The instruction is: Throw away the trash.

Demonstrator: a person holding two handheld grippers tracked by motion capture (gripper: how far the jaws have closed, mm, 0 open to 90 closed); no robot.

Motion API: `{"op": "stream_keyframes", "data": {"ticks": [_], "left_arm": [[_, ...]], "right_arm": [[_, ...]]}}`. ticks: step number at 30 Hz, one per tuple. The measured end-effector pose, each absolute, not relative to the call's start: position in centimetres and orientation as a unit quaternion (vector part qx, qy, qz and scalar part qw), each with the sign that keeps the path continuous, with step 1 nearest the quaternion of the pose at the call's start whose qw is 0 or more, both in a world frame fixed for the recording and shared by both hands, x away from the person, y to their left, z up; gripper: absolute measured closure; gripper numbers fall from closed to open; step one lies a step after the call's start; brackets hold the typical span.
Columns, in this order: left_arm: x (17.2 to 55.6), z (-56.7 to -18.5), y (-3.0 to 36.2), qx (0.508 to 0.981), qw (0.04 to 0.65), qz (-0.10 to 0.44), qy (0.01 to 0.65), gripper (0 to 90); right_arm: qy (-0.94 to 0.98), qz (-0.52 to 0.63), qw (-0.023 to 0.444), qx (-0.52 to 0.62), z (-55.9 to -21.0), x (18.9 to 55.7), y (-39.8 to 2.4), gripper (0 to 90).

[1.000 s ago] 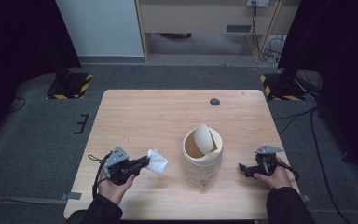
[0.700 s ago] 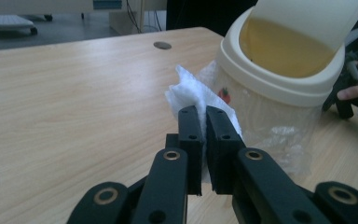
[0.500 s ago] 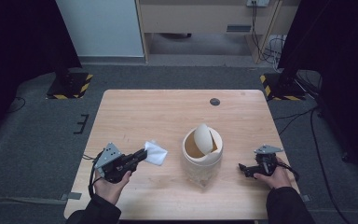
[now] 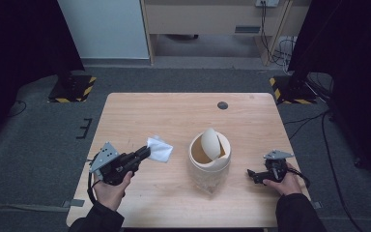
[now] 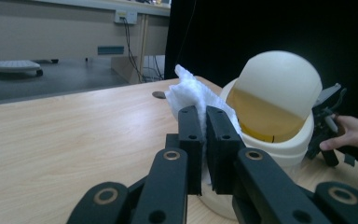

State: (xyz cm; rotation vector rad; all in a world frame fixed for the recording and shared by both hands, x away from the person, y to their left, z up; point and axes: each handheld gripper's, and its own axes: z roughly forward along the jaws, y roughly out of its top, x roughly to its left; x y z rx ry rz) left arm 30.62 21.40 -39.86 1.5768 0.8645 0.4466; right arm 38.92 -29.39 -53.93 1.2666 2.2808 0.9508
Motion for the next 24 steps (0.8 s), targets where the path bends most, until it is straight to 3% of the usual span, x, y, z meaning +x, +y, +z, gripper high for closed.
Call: {"op": "stream_keyframes", "data": {"ticks": [24], "left_arm": [[31.6,-37.1,19.9,0.667,0.623,0.211,0.35,85.1]], "right_arm": [[0.808,0.336,0.182,0.449,-53.9,38.9,-29.4,0.6]]}}
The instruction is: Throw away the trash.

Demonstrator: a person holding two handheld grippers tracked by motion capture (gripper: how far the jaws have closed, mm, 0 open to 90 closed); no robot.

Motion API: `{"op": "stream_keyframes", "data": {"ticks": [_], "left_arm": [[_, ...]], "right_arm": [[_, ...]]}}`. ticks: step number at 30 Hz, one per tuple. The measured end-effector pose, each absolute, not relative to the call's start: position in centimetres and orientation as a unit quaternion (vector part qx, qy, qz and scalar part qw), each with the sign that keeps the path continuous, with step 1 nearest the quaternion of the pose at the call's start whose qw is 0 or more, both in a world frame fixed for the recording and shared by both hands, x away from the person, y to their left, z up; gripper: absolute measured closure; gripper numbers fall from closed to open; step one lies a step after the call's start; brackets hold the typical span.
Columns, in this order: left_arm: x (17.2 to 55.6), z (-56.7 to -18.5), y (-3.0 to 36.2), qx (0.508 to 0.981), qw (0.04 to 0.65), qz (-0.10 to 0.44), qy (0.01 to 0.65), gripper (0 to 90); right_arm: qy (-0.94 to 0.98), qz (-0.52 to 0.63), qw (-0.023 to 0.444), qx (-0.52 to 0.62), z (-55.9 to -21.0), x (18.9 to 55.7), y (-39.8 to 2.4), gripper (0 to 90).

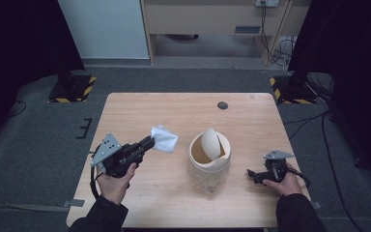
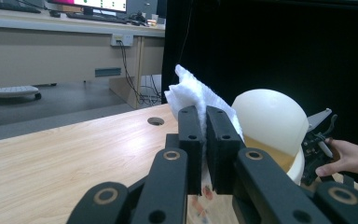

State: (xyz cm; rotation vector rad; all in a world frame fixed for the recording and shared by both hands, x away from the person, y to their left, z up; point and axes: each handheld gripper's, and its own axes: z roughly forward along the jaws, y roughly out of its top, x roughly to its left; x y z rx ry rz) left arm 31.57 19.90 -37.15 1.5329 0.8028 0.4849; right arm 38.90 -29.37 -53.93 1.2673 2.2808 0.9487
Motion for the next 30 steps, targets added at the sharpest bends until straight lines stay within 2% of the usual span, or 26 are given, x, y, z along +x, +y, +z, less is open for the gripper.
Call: {"op": "stream_keyframes", "data": {"ticks": [30], "left_arm": [[33.3,-38.8,15.6,0.695,0.609,0.186,0.334,85.0]], "right_arm": [[0.808,0.336,0.181,0.449,-53.9,38.9,-29.4,0.6]]}}
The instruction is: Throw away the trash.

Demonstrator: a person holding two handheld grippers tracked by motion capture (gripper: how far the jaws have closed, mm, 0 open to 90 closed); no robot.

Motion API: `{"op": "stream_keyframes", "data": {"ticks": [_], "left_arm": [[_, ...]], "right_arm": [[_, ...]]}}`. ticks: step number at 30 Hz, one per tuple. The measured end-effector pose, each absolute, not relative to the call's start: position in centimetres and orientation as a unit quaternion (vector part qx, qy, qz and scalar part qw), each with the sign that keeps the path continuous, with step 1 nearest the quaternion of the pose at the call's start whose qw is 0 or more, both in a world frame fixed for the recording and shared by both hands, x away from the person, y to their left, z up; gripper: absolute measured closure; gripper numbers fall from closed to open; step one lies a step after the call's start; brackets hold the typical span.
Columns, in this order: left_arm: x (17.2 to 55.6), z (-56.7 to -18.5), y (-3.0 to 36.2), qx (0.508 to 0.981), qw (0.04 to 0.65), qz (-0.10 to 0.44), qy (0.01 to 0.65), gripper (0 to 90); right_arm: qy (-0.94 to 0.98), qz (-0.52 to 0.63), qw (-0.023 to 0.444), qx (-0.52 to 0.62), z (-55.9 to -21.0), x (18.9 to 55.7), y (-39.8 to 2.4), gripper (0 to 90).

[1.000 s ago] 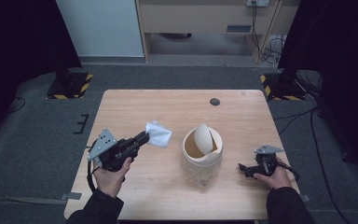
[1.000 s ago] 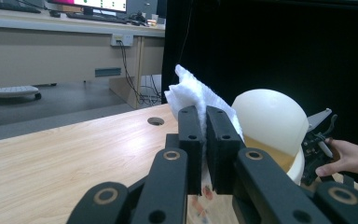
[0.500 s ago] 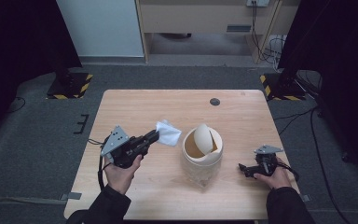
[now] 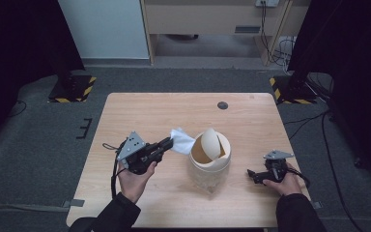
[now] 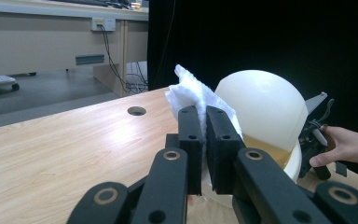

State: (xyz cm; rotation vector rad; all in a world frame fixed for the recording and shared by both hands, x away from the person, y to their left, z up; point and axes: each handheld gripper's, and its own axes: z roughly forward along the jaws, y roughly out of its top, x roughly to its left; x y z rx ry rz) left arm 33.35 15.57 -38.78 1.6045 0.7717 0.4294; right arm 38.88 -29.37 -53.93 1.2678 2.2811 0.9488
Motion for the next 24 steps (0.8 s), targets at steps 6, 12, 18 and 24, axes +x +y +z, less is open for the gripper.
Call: {"op": "stream_keyframes", "data": {"ticks": [6,12,18,24], "left_arm": [[33.7,-39.0,15.0,0.698,0.608,0.182,0.332,85.0],[33.9,-39.2,14.5,0.702,0.605,0.18,0.33,85.0],[34.1,-39.4,13.9,0.708,0.6,0.178,0.326,85.0],[34.1,-39.6,13.6,0.71,0.599,0.178,0.326,85.0]], "right_arm": [[0.808,0.336,0.181,0.449,-53.9,38.9,-29.4,0.6],[0.808,0.336,0.181,0.449,-53.9,38.9,-29.4,0.6],[0.808,0.336,0.181,0.449,-53.9,38.9,-29.4,0.6],[0.808,0.336,0.181,0.449,-53.9,38.9,-29.4,0.6]]}}
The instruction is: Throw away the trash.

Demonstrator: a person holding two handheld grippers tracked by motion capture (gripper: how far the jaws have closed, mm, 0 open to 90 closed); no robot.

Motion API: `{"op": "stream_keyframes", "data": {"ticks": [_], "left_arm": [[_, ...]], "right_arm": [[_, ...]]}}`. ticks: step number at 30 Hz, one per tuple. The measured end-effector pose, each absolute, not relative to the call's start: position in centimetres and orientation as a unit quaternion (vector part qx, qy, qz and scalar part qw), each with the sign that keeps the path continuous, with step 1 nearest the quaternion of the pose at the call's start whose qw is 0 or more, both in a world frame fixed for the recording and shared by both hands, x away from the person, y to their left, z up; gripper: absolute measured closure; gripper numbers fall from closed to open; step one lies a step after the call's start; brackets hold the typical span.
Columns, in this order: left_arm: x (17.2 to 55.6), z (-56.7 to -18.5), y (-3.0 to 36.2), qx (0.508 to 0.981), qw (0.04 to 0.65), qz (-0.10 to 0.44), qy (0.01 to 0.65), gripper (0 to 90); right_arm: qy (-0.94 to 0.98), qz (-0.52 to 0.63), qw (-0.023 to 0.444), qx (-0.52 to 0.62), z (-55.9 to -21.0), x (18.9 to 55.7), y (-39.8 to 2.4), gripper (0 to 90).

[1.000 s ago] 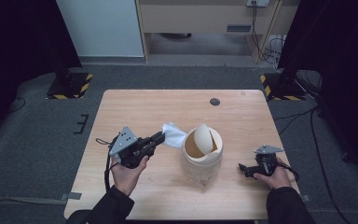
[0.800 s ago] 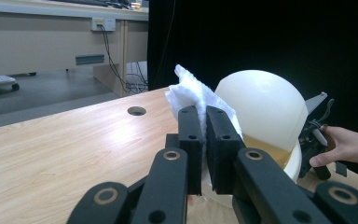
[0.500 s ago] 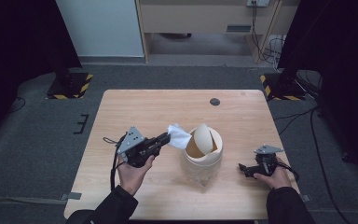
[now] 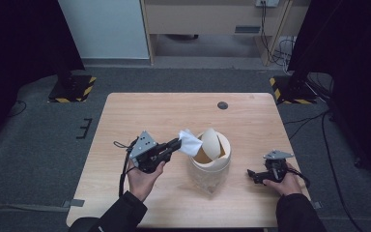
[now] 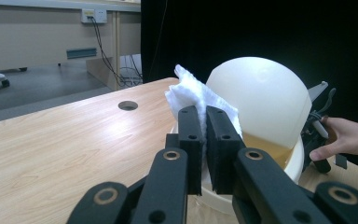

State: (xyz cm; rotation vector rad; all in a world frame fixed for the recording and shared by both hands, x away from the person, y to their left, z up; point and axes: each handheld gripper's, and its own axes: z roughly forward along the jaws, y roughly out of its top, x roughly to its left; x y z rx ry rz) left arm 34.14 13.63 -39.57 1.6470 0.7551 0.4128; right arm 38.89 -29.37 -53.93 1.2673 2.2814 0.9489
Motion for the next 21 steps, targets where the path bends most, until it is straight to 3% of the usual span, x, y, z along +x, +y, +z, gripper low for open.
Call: {"op": "stream_keyframes", "data": {"ticks": [21], "left_arm": [[34.2,-40.9,12.5,0.729,0.581,0.167,0.321,85.0]], "right_arm": [[0.808,0.336,0.181,0.449,-53.9,38.9,-29.4,0.6]]}}
